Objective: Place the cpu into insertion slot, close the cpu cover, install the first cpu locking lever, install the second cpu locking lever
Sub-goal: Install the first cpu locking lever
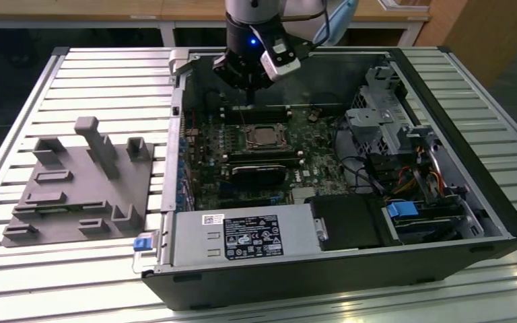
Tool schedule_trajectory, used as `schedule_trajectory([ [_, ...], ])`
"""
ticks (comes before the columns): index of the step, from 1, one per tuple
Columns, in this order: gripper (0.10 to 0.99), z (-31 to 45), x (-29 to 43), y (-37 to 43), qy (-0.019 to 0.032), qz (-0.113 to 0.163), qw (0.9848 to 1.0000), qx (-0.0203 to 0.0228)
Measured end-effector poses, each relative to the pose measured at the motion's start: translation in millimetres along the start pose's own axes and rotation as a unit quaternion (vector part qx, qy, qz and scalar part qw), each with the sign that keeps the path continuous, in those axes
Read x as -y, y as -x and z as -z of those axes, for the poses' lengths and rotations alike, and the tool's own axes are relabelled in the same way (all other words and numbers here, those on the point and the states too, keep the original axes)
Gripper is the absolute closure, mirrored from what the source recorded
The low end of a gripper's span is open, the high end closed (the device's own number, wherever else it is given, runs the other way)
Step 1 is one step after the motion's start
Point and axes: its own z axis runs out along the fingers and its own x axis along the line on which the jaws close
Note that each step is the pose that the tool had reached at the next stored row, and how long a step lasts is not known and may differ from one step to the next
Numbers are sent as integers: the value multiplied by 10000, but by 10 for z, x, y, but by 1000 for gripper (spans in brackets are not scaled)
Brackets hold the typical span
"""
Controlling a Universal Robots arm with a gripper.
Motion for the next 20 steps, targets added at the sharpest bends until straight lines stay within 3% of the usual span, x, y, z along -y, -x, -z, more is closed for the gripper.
schedule_trajectory([
  [14,980,-35,-3,-67,0,0,10000,0],
  [20,980,-65,-9,-142,-1,0,10000,0],
])
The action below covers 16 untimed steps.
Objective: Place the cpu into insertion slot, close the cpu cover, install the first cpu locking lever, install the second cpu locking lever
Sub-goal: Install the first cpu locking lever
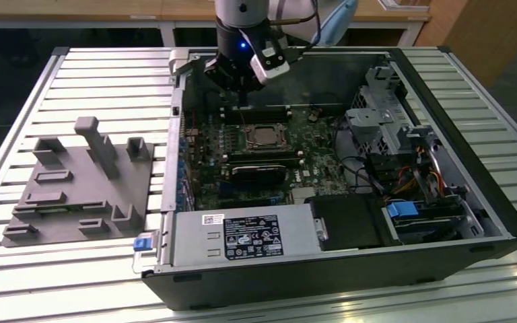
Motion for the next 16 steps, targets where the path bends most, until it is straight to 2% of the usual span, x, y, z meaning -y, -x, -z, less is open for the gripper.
schedule_trajectory([
  [6,980,-52,5,-11,0,0,10000,0],
  [16,980,-84,7,-104,0,0,10000,0],
])
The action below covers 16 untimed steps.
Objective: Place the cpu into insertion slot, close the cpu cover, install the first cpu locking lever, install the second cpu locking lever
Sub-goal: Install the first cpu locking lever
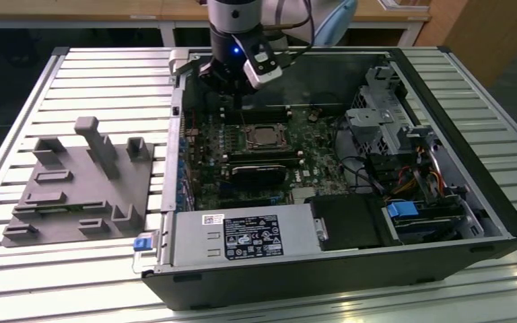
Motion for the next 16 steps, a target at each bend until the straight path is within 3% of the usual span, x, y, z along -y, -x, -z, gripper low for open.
schedule_trajectory([
  [16,980,-53,-64,-82,0,9,10000,-1],
])
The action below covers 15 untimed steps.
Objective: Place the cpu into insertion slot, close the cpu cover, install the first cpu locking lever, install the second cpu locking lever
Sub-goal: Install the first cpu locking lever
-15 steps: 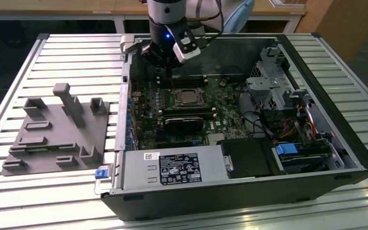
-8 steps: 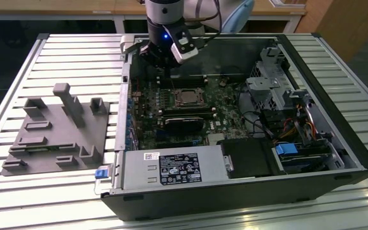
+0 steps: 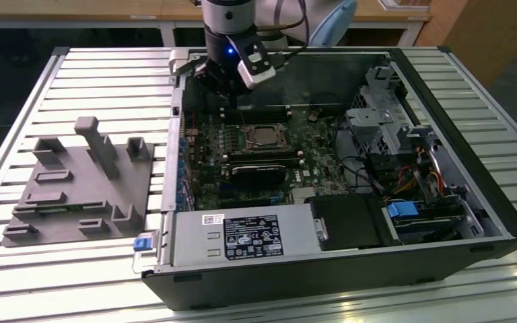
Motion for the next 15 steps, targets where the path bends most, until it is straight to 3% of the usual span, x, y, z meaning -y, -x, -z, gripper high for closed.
schedule_trajectory([
  [5,980,-17,-43,-3,0,0,10000,0],
  [15,980,-22,-49,68,0,0,10000,0],
])
